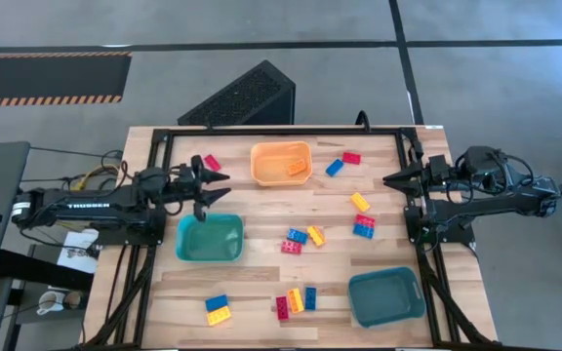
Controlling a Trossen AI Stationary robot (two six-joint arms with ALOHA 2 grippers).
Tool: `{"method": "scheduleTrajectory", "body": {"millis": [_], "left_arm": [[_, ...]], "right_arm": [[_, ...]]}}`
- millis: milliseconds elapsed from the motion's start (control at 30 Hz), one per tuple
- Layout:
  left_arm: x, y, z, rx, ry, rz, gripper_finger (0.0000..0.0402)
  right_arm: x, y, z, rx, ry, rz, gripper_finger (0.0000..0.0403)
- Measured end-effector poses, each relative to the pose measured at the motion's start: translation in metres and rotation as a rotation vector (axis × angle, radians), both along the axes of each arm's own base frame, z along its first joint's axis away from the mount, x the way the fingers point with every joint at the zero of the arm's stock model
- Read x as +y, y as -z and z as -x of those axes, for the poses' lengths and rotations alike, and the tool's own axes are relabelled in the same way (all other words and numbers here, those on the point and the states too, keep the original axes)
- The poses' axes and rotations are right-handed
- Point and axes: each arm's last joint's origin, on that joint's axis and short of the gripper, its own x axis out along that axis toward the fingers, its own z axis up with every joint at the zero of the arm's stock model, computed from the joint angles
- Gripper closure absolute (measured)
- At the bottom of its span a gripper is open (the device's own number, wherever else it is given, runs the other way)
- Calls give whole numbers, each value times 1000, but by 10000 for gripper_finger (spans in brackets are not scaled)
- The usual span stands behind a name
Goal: Sort & place blocks by color
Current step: Put the red game piece into the blue bin
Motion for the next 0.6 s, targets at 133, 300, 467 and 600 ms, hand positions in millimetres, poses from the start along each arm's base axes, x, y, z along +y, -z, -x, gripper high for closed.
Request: {"method": "scheduleTrajectory", "body": {"millis": [133, 300, 467, 600], "left_arm": [[1, 0, -2, -9, -21, -4, 232], [2, 1, -7, -17, -16, -5, 232], [2, 4, -14, -21, 42, 34, 233], [2, 9, -19, 3, 67, 49, 233]], "right_arm": [[0, 0, 0, -1, 0, 0, 336], [0, 0, 0, -1, 0, 0, 336], [0, 0, 0, 0, 0, 0, 336], [0, 0, 0, -1, 0, 0, 336]]}}
